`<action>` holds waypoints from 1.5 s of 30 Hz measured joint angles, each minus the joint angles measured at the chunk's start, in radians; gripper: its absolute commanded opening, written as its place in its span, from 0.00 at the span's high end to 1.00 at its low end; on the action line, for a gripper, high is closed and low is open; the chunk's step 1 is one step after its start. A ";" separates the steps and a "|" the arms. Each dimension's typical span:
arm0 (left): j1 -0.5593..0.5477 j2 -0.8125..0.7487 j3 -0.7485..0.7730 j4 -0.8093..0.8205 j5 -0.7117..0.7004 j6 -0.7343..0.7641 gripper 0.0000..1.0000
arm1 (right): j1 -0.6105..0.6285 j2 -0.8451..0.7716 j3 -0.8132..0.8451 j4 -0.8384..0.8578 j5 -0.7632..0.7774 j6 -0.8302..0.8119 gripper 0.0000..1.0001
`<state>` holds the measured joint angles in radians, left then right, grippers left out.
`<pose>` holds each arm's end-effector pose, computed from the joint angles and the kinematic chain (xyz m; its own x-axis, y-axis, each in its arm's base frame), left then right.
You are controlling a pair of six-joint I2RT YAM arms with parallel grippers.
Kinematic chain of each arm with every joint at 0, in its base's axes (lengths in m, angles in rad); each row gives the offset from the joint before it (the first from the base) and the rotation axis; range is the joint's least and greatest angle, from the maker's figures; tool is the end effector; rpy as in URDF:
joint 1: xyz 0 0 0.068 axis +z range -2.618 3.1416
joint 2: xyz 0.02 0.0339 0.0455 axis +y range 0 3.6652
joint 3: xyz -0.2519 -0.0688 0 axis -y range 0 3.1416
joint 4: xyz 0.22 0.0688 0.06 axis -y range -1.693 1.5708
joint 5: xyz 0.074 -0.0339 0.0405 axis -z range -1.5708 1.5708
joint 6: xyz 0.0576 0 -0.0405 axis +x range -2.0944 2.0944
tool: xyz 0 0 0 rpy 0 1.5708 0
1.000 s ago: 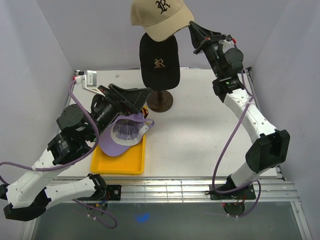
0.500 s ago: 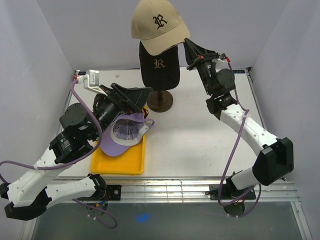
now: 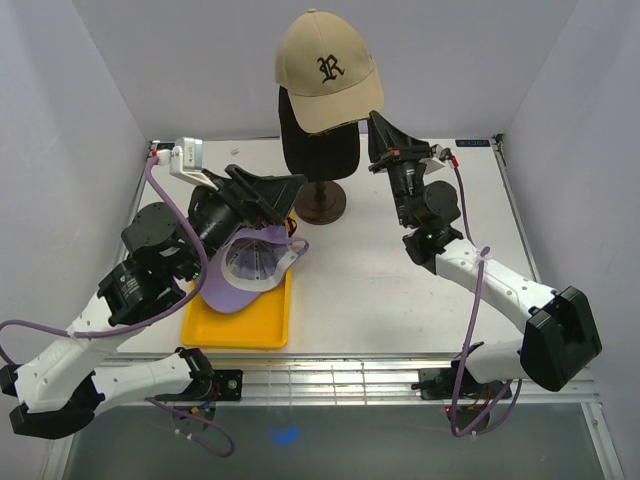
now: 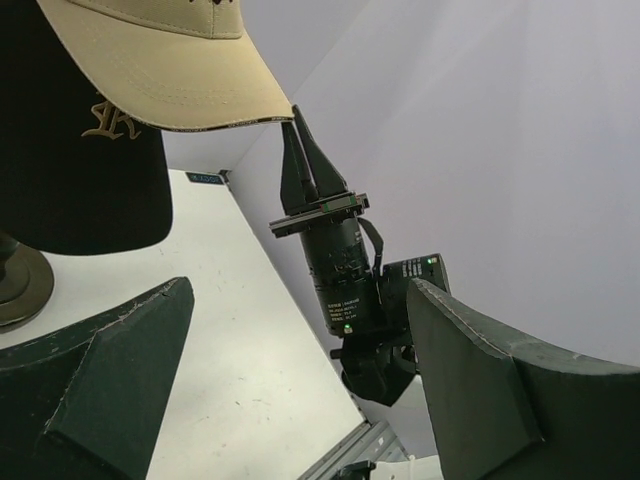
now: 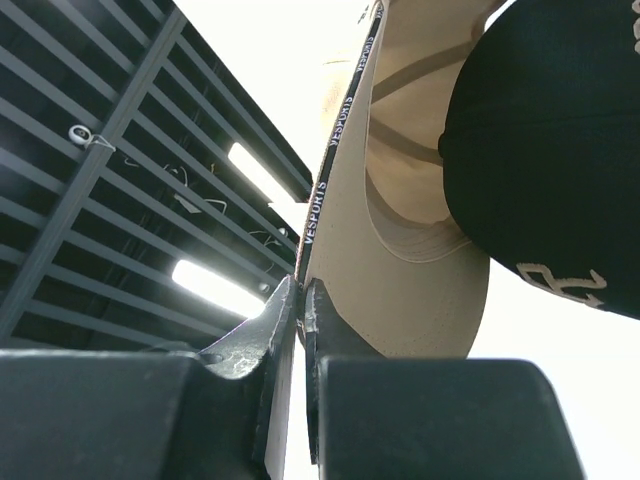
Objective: Stack the hats
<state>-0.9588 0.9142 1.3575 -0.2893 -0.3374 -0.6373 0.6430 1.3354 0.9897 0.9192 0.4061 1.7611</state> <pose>0.1110 -0.1250 0.4813 -0.2769 -0.5828 -0.7640 0.5221 0.5762 -0.6288 0.2499 0.1588 0.4092 -0.3623 0.8558 0.3694 -0.3724 -0.4962 0.7843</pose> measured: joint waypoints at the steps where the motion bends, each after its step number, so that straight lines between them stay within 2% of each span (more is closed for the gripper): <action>1: 0.000 -0.001 0.001 -0.005 -0.004 0.002 0.02 | 0.014 0.002 -0.006 0.015 0.017 -0.012 0.92; 10: 0.000 0.018 0.039 -0.072 -0.078 0.014 0.02 | 0.093 0.035 -0.051 0.116 0.119 -0.057 0.92; 18: 0.019 0.165 0.146 -0.124 -0.110 0.036 0.02 | 0.125 0.050 -0.109 0.166 0.170 -0.065 0.92; 24: 0.129 0.272 0.222 -0.186 -0.034 0.033 0.02 | 0.140 0.059 -0.122 0.199 0.193 -0.068 0.92; 35: 0.340 0.351 0.309 -0.235 0.167 0.008 0.02 | 0.178 0.094 -0.166 0.268 0.242 -0.068 0.92; 45: 0.441 0.568 0.566 -0.249 0.299 0.016 0.02 | 0.190 0.114 -0.204 0.296 0.270 -0.062 0.92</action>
<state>-0.5179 1.4822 1.9240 -0.5381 -0.0387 -0.6209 0.8326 1.4494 0.7860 1.2156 0.6765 1.6989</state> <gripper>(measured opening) 0.979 0.089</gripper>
